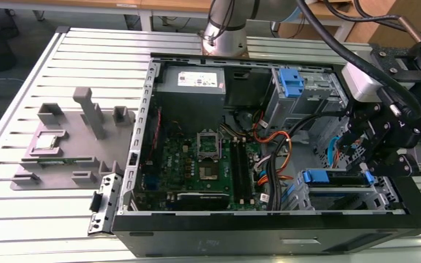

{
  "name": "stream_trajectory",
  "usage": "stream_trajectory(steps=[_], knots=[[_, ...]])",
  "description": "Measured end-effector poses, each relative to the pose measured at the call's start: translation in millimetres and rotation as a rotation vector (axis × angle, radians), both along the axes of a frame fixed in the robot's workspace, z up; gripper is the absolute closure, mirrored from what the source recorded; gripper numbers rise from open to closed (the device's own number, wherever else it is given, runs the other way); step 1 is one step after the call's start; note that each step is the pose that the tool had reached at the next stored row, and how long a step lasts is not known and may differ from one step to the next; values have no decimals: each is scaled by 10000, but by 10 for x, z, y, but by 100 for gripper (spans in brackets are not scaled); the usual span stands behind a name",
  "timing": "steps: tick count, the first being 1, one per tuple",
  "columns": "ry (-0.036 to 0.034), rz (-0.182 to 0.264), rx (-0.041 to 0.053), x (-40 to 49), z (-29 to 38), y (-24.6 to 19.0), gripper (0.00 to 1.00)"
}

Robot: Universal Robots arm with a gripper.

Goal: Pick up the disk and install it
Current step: 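Insert the first disk wire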

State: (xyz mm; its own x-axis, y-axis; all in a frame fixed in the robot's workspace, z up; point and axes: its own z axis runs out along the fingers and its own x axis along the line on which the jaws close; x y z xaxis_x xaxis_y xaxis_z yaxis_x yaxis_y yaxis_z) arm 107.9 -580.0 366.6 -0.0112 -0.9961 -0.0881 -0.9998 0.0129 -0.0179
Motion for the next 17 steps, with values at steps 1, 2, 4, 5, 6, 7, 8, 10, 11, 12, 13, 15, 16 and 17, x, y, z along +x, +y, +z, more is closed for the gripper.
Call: stream_trajectory(steps=[1, 2, 4, 5, 6, 7, 8, 10, 11, 12, 13, 15, 16, 17], knots=[[0, 0, -1, 0, 1, 1, 52], [0, 0, -5, 0, 3, 8, 52], [0, 1, -1, 1, 1, 28, 52], [0, 0, -1, 0, 0, 42, 52], [0, 0, 0, 1, 0, 54, 52], [1, 0, 0, 5, -1, 65, 52], [1, 0, 1, 14, -3, 74, 52], [0, 0, 0, 42, -5, 87, 52], [0, -1, 0, 61, -6, 91, 52], [0, -1, 1, 85, -8, 93, 52], [1, 0, -1, 104, -8, 94, 52], [0, 0, 1, 125, -13, 95, 52], [0, 0, 1, 132, -17, 95, 52], [1, 0, -1, 136, -22, 95, 52]])
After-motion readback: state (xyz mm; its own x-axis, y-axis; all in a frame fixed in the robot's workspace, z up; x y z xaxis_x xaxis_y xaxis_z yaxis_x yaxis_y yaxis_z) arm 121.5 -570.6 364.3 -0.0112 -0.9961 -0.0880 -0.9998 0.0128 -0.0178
